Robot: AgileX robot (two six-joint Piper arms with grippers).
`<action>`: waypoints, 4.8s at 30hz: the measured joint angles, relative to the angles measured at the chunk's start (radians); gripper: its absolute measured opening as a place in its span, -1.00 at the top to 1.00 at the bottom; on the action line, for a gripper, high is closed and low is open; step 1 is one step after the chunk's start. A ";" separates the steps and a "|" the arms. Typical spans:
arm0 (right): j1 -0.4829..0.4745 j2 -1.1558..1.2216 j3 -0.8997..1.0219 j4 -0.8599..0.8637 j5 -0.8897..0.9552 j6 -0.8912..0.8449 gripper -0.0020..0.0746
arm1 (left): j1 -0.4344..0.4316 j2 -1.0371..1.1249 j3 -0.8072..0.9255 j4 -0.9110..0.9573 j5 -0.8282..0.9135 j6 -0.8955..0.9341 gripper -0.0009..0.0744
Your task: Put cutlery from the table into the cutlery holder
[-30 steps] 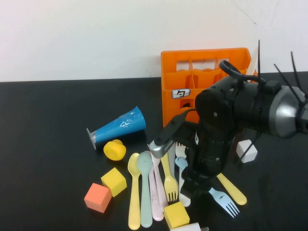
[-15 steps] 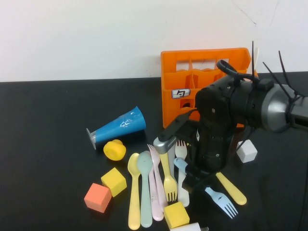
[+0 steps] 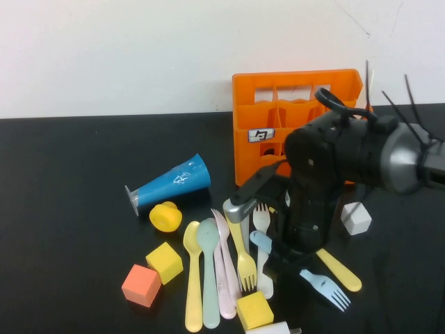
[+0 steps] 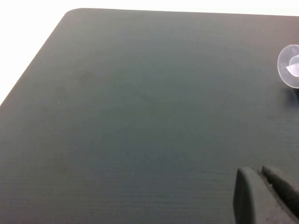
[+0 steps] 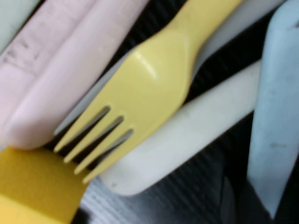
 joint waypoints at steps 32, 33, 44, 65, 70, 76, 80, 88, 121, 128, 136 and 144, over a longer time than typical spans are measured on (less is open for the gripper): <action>-0.004 -0.628 0.741 0.260 -1.708 -0.089 0.58 | 0.000 0.000 0.000 0.000 0.000 0.002 0.98; -0.010 -0.625 0.727 0.263 -1.731 -0.096 0.58 | 0.000 0.000 0.000 0.000 0.000 0.002 0.98; -0.141 -0.428 0.461 0.267 -1.584 -0.106 0.58 | 0.000 0.000 0.000 0.000 0.000 0.002 0.98; -0.148 -0.212 0.356 0.248 -1.519 -0.047 0.58 | 0.000 0.000 0.000 0.000 0.000 0.000 0.98; -0.148 -0.212 0.356 0.246 -1.519 -0.047 0.58 | 0.000 0.000 0.000 0.000 0.000 0.000 0.98; -0.148 -0.212 0.356 0.248 -1.493 -0.047 0.42 | 0.000 0.000 0.000 0.000 0.000 0.000 0.98; -0.148 -0.212 0.356 0.266 -1.467 -0.047 0.13 | 0.000 0.000 0.000 0.000 0.000 0.000 0.98; -0.148 -0.310 0.365 0.267 -1.373 -0.047 0.13 | 0.000 0.000 0.000 0.000 0.000 0.001 0.98; -0.136 -1.516 0.829 0.007 -0.559 -0.080 0.95 | 0.000 0.000 0.000 0.000 0.000 -0.001 0.98; -0.136 -1.680 1.091 -0.013 -0.726 -0.080 0.95 | 0.000 0.000 0.000 0.000 0.000 -0.001 0.98; -0.343 -1.838 1.334 0.009 -0.851 -0.078 0.95 | 0.000 0.000 0.000 0.000 0.000 -0.001 0.98; -0.627 -1.991 1.470 -0.015 -0.862 -0.028 0.95 | 0.000 0.000 0.000 0.000 0.000 -0.001 0.98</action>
